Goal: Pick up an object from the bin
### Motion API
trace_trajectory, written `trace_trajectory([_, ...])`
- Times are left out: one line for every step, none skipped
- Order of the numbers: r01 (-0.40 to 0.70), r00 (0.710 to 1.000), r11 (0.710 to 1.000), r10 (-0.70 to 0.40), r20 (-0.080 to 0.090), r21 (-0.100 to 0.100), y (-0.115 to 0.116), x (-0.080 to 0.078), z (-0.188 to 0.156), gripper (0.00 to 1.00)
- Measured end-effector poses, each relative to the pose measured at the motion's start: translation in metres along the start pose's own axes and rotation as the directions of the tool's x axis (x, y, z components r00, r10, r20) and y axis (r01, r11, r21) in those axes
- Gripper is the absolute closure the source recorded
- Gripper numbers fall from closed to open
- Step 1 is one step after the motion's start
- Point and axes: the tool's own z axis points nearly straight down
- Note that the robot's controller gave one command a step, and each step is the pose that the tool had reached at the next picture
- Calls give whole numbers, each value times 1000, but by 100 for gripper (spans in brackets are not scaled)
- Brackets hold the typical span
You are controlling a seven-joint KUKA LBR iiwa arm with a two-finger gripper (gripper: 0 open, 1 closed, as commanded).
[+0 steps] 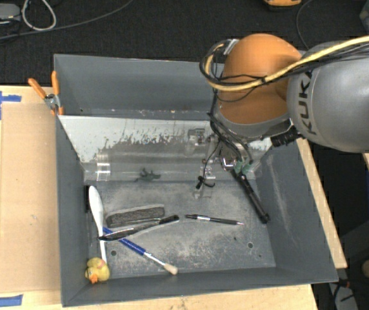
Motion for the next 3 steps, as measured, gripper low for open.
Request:
trace_trajectory([-2, 1000, 1000, 2, 8, 0, 0, -1, -4, 0])
trace_trajectory([3, 1000, 1000, -3, 10, -1, 34, 15, 75, 0])
trace_trajectory([22, 1000, 1000, -22, 19, -3, 92, 36, 62, 0])
